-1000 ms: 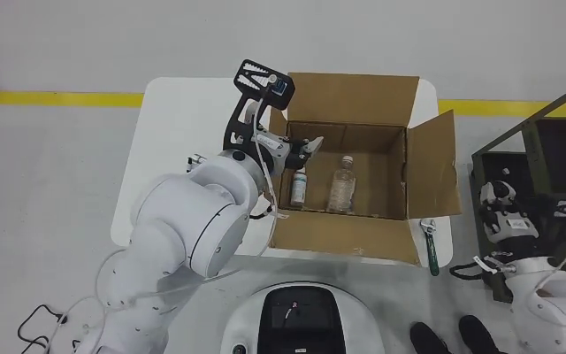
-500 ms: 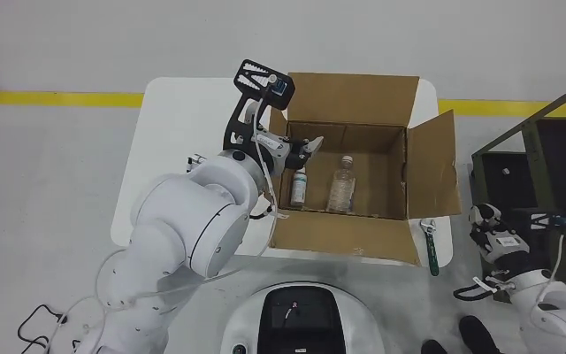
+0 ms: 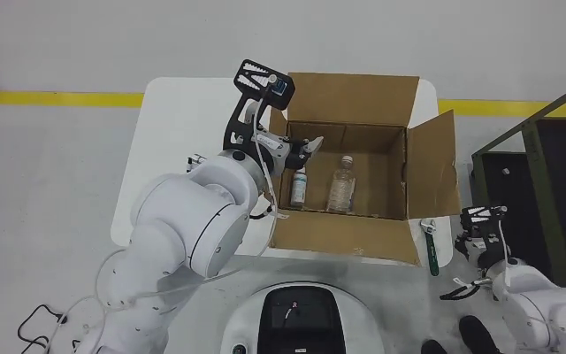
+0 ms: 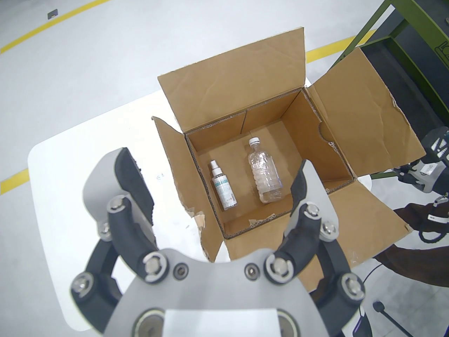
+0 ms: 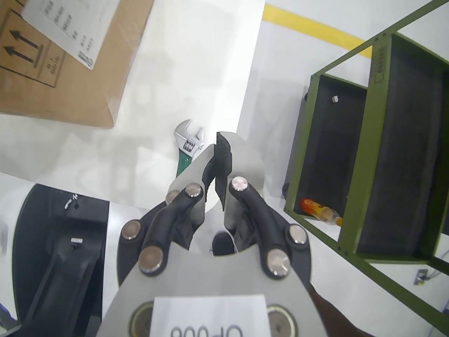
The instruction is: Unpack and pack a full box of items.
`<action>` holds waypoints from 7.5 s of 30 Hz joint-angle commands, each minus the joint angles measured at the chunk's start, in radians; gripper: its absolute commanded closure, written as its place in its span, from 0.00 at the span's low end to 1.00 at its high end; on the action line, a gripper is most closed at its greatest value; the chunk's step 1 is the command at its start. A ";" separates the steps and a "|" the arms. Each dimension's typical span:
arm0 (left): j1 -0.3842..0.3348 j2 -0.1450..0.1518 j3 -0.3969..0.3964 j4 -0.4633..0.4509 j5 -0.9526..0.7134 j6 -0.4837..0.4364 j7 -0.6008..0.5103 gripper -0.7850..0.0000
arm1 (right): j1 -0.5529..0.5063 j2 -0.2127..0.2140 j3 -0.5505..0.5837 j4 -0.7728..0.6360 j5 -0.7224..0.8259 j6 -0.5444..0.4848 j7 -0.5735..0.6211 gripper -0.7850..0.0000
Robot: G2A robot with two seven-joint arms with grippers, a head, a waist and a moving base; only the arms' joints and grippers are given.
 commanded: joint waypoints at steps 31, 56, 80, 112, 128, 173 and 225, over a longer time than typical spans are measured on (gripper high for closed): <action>0.000 0.000 0.000 0.000 0.000 0.000 0.000 0.00 | 0.082 0.022 -0.003 -0.004 0.077 -0.077 0.329 1.00; 0.000 0.000 0.000 0.000 0.000 0.000 0.000 0.00 | 0.203 0.043 -0.146 0.119 0.070 -0.026 0.431 0.75; 0.000 0.000 0.000 0.000 0.000 0.000 0.000 0.00 | 0.274 0.056 -0.203 0.262 0.088 0.003 0.415 0.59; 0.000 0.000 0.000 0.000 0.000 0.000 0.000 0.00 | 0.293 0.072 -0.237 0.294 0.103 0.032 0.395 1.00; 0.000 0.000 0.000 0.000 0.000 0.000 0.000 0.00 | 0.301 0.086 0.012 0.070 0.284 0.130 0.308 1.00; 0.000 0.000 0.000 0.000 0.000 0.000 0.000 0.00 | 0.556 0.130 -0.366 -0.006 0.425 0.373 0.254 1.00; 0.000 0.000 0.000 0.000 0.000 0.000 0.000 0.00 | 0.530 0.089 -0.160 -0.040 0.478 0.273 -0.063 1.00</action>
